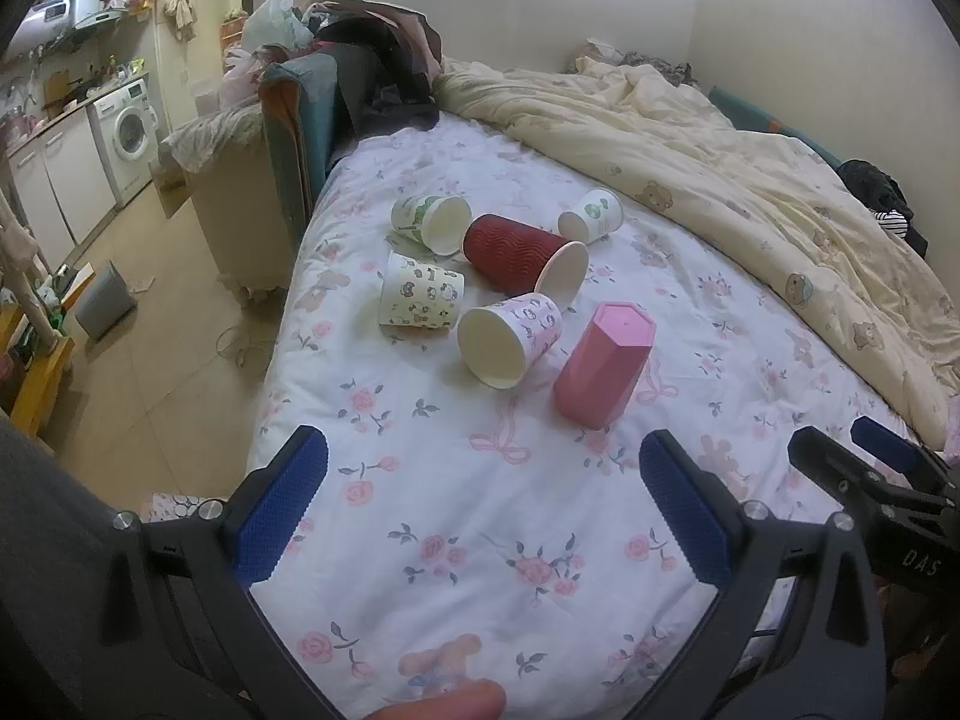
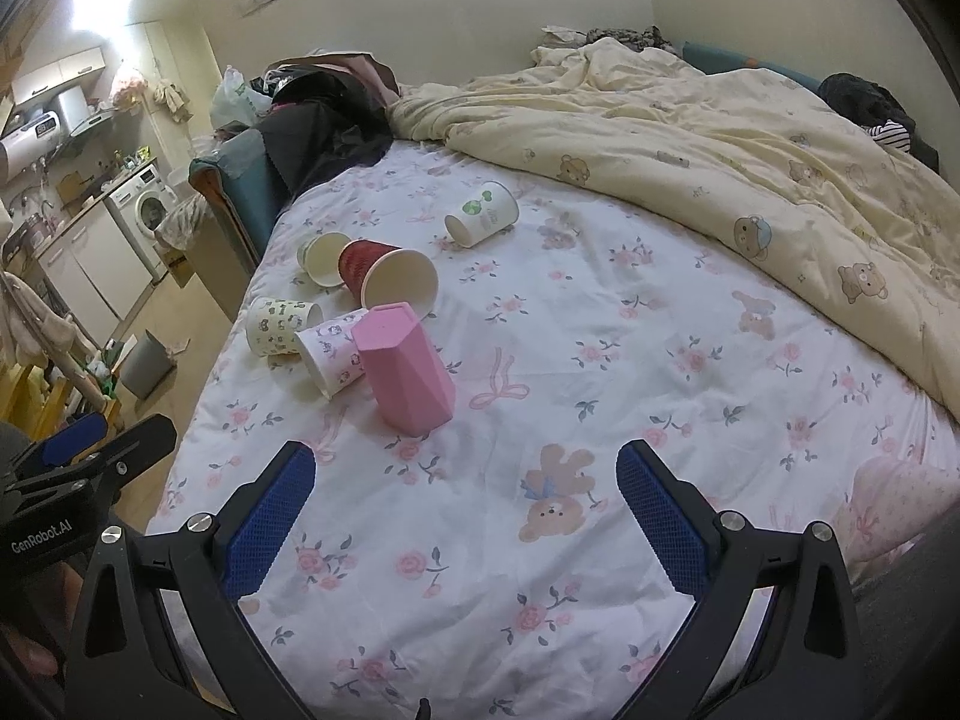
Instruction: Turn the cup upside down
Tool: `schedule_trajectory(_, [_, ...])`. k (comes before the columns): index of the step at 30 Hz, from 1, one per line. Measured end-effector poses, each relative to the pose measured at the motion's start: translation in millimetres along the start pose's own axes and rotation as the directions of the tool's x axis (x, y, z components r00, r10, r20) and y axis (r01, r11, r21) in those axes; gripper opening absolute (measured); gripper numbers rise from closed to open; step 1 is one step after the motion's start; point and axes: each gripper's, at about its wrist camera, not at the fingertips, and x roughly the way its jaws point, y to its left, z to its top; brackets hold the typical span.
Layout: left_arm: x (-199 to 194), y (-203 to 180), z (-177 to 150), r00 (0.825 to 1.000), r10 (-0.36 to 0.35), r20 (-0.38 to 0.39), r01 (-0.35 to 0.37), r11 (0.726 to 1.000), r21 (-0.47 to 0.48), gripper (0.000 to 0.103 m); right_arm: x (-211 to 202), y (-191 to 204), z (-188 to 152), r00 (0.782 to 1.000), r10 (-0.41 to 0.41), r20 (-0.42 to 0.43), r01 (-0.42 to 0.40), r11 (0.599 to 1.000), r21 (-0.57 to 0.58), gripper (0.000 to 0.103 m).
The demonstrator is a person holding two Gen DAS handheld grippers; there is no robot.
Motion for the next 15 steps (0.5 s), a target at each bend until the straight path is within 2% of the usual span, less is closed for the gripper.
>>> schedule_trajectory(15, [0.2,-0.8,0.0,1.000,-0.007,-0.004,0.007,1.000,-0.003,0.103,0.1,0.9,0.3,1.000,0.001,-0.004,-0.001,1.000,0.002,0.103])
